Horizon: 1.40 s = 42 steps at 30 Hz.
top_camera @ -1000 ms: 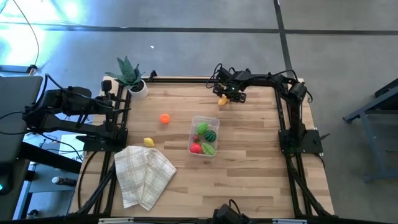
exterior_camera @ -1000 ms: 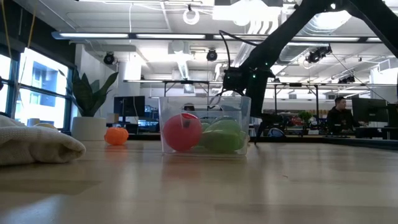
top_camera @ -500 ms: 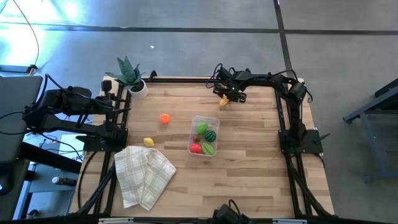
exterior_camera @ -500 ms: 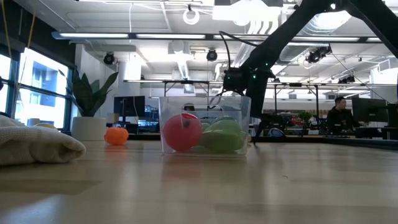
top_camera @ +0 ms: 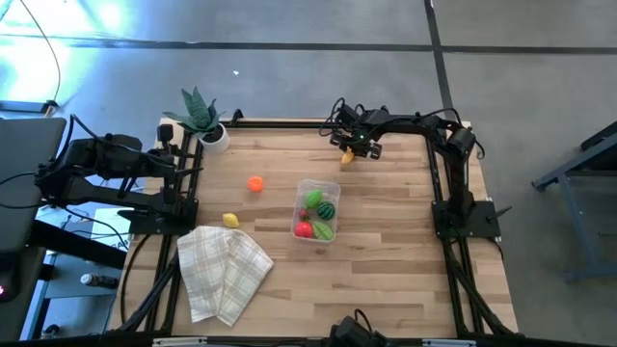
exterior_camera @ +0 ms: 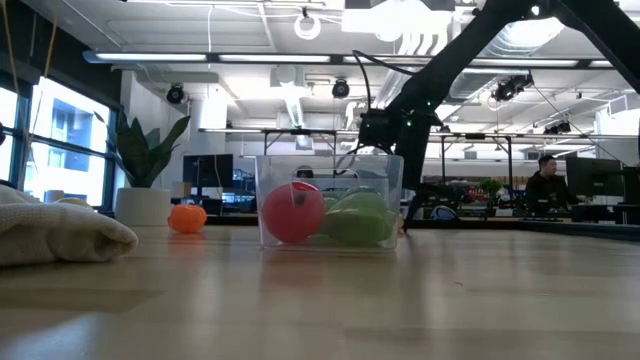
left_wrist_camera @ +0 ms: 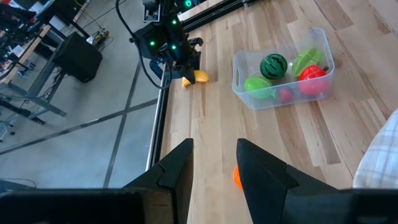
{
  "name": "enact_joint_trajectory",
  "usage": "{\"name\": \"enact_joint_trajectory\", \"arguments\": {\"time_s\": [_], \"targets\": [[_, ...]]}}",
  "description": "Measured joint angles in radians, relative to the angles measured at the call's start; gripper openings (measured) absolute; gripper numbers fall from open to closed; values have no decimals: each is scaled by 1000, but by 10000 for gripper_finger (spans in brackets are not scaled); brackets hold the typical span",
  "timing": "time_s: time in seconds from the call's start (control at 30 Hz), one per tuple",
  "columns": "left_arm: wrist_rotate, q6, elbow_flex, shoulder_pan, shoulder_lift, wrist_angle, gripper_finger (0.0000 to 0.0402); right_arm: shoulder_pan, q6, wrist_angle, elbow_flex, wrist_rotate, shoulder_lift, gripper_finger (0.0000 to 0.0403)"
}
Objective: Pick and placing Produce into tupperware
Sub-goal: Put the banana into the transparent bin
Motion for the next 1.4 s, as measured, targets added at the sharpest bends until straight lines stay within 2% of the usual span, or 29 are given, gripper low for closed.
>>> {"name": "enact_joint_trajectory", "arguments": {"time_s": [0.17,0.67,0.83,1.13,1.3,1.4], "targets": [[0,0,0,0,0,0,113,0,0,10,0,-3,0,143],[0,0,0,0,0,0,113,2,-66,39,11,-31,-22,140],[0,0,0,0,0,0,113,2,-225,15,78,-54,-38,140],[0,0,0,0,0,0,113,27,-625,-77,293,-269,-42,140],[0,0,0,0,0,0,113,86,-841,-122,416,-307,-43,140],[0,0,0,0,0,0,113,124,-888,-150,484,-319,-43,140]]}}
